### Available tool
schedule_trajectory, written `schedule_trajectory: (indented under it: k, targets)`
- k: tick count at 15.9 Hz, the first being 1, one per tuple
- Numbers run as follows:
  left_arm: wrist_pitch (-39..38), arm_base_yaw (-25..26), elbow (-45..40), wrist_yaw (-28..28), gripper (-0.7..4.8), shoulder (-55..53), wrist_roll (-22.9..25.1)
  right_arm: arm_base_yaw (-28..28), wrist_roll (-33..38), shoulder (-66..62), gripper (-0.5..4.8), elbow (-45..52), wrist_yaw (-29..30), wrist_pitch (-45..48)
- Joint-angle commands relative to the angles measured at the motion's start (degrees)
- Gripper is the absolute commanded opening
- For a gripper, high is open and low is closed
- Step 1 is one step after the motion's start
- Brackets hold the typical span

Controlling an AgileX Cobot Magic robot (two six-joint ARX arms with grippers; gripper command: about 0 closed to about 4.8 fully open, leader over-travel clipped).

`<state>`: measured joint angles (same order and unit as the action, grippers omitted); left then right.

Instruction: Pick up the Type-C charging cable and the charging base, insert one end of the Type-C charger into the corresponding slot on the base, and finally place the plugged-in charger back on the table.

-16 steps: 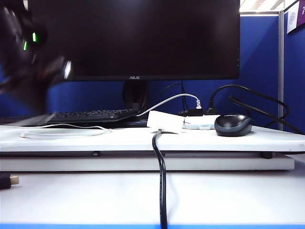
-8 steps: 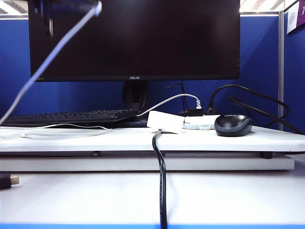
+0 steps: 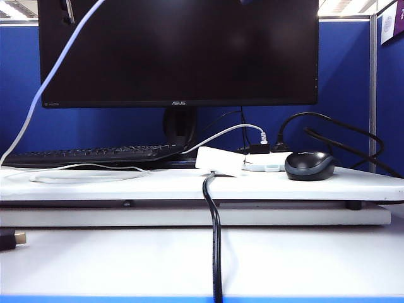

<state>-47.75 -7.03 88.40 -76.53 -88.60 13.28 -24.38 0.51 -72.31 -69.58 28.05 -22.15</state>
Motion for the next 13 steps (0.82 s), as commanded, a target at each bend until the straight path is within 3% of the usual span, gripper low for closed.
schedule_trajectory:
  k: [1,4,6,8,11,12,13]
  targets:
    - [0.26,-0.04,0.15,-6.12,-0.06,0.46,0.17,-0.04,-5.25,-3.96,-0.06,-2.29,-3.41,-2.01]
    - [0.24,-0.04,0.15,-16.41,-0.06,0.44,0.17,-0.04,-6.93,-8.92,-0.06,-6.10,-4.31,-3.63]
    - [0.00,-0.07,0.15,-16.33,-0.06,0.55,0.15,-0.04,-6.58,-9.46,-0.06,-7.17,-2.73,-3.58]
    - [-0.09,-0.07,0.15,-16.33,-0.06,0.55,0.22,-0.02,-3.69,-9.35,-0.06,-8.68,7.15,-2.73]
    - [0.17,-0.07,0.13,-16.26,-0.06,0.55,0.22,-0.04,0.68,-9.35,-0.06,-8.98,14.71,1.09]
    - [0.26,-0.07,0.13,-12.94,-0.06,0.52,0.11,-0.04,2.05,-9.33,0.20,-8.98,21.73,3.93]
    - [0.11,-0.07,0.13,-6.73,-0.06,0.52,-0.24,-0.04,4.63,-9.33,0.90,-8.98,26.77,6.51]
